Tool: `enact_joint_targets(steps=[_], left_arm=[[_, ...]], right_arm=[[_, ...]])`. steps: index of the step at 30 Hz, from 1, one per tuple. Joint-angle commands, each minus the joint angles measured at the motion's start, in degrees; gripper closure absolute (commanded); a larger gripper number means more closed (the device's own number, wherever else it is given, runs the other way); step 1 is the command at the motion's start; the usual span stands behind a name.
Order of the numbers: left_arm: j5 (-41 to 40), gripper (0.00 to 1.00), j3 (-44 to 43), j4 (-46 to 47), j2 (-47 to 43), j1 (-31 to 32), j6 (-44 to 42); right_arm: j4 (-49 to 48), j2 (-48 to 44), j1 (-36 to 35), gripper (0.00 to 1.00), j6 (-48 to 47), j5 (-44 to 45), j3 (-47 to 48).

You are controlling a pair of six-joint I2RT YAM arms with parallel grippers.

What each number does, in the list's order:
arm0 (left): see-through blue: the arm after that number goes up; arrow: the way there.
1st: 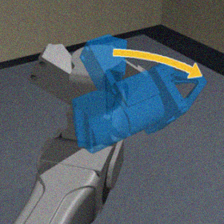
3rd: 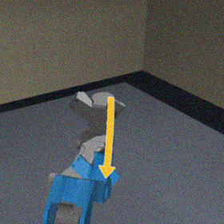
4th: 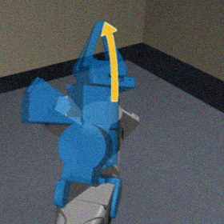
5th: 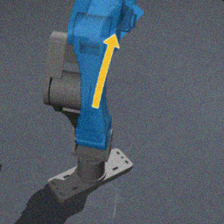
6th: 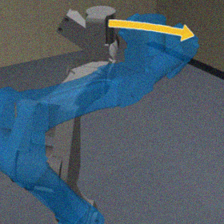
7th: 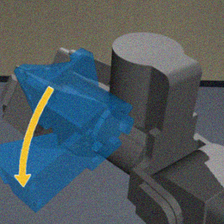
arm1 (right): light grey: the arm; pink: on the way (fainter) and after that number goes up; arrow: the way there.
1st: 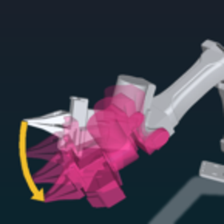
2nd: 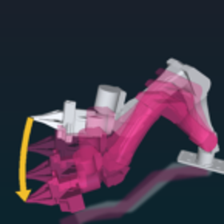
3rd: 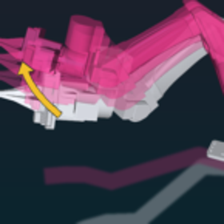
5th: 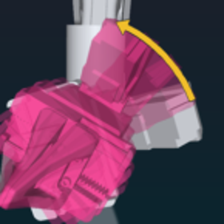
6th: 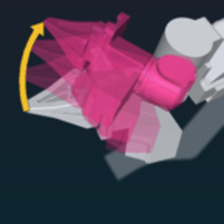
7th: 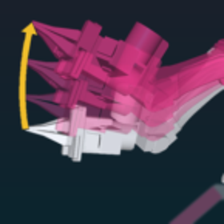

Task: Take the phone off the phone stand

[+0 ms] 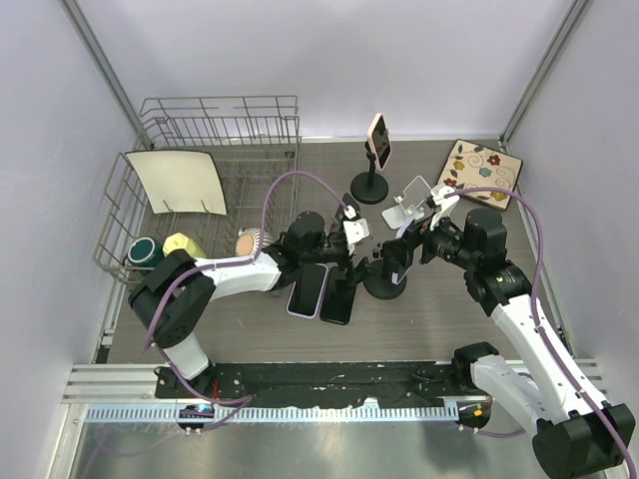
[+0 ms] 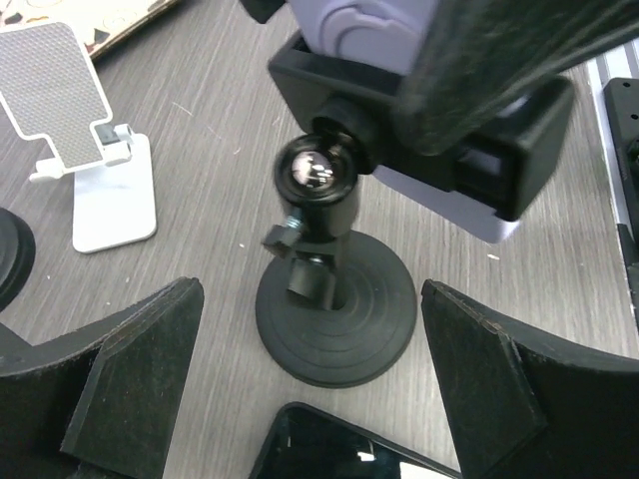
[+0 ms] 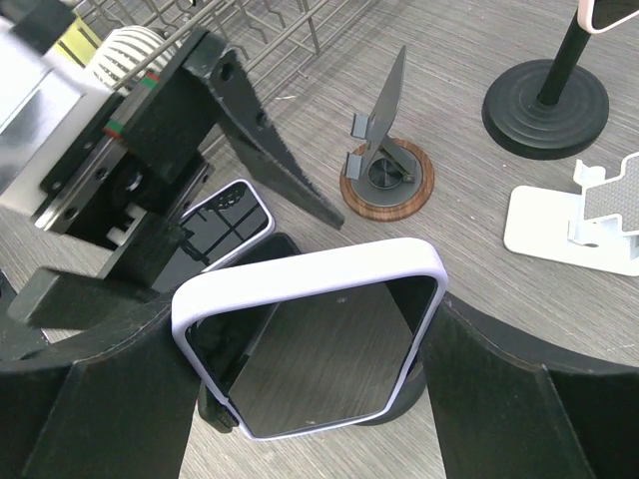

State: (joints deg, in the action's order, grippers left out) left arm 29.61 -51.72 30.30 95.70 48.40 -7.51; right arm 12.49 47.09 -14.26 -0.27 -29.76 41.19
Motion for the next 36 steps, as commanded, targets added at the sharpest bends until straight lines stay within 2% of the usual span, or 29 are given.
enact_joint_targets(steps=[1,11,15,20,23,24,26,27,29,30,32,33,35,36], left_arm=[[5.9,0.05,-4.0,8.4,2.9,-1.3,0.0],[11.3,0.13,-8.2,8.7,8.0,-1.9,2.8],[12.3,0.2,-8.7,9.6,9.1,-1.9,3.9],[13.8,0.38,-10.1,8.9,9.5,-2.0,4.7],[13.6,0.54,-10.0,8.8,9.6,-1.9,4.9],[13.5,0.62,-10.0,8.9,9.5,-1.9,5.0],[13.3,0.69,-9.7,9.0,9.2,-1.9,5.5],[12.8,0.77,-9.6,9.1,9.1,-1.9,5.7],[12.2,0.85,-9.4,9.1,8.6,-1.8,6.3],[10.5,0.9,-9.3,9.1,8.3,-1.7,6.5],[7.7,0.95,-8.2,9.1,7.4,-1.4,6.8],[6.1,1.0,-7.7,9.2,7.0,-1.0,6.8],[0.5,1.0,-6.3,9.1,6.0,-0.2,6.6],[-1.8,1.0,-5.8,9.1,5.7,0.3,6.6]], right_arm=[[-7.9,-2.3,-0.6,0.92,-0.2,-2.0,0.8],[-9.2,-1.3,-0.9,0.92,0.2,-2.7,0.3],[-8.7,-1.1,-0.9,0.92,0.2,-2.8,0.6],[-8.7,-0.2,-0.9,0.89,0.2,-3.6,0.6],[-8.6,-0.5,-0.9,0.86,0.2,-3.3,0.7],[-8.5,-0.6,-0.9,0.84,0.2,-3.2,0.7],[-7.6,-0.7,-1.0,0.82,0.2,-2.5,1.1],[-7.1,-0.5,-1.0,0.74,0.2,-2.3,1.3],[-6.0,-0.3,-1.0,0.65,0.2,-1.8,2.2],[-5.7,-0.4,-1.0,0.56,1.7,-1.1,2.5],[-5.3,-0.7,-1.0,0.48,3.4,0.7,3.4],[-5.0,-1.2,-1.0,0.39,4.0,3.1,3.5],[-4.1,-2.0,-1.0,0.29,6.1,5.2,4.2],[-3.5,-2.6,-1.0,0.2,6.9,6.6,4.4]])
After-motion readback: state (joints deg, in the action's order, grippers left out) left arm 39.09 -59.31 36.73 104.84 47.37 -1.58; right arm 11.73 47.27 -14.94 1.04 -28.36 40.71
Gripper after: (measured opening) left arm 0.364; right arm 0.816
